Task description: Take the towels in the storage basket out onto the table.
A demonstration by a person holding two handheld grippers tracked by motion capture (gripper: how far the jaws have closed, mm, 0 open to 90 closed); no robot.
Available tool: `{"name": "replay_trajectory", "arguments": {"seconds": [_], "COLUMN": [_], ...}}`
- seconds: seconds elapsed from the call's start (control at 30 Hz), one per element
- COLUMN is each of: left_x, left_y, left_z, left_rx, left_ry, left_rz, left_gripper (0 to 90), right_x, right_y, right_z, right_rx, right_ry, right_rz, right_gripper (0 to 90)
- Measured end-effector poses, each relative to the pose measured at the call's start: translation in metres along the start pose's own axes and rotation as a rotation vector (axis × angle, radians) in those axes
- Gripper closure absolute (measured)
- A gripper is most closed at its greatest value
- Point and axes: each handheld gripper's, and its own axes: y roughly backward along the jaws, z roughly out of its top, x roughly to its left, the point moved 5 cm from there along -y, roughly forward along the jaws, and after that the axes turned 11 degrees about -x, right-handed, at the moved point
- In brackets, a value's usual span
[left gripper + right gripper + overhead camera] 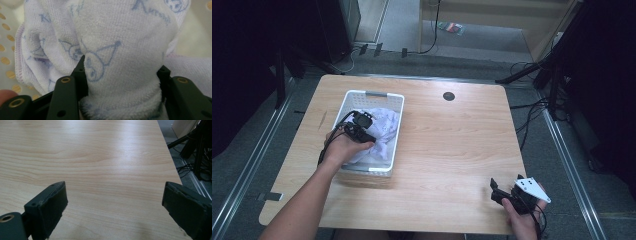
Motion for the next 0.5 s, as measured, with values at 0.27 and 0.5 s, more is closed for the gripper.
{"name": "replay_trajectory", "arguments": {"seconds": [0.27, 0.5], "left_x": [0.009, 0.019], "left_y": [0.016, 0.058], "left_z": [0.011, 0.035], "left_rx": [0.004, -0.037], "left_ry": [0.050, 0.071], "left_rz": [-0.018, -0.029], "left_gripper": [52.1, 52.0], "right_x": [-0.001, 0.000], "right_y": [0.000, 0.000], "right_z": [0.000, 0.000], "right_rx": [0.000, -0.001], "right_ry": [-0.006, -0.002], "right_rz": [0.000, 0.000], "right_gripper": [6.4, 6.6]}}
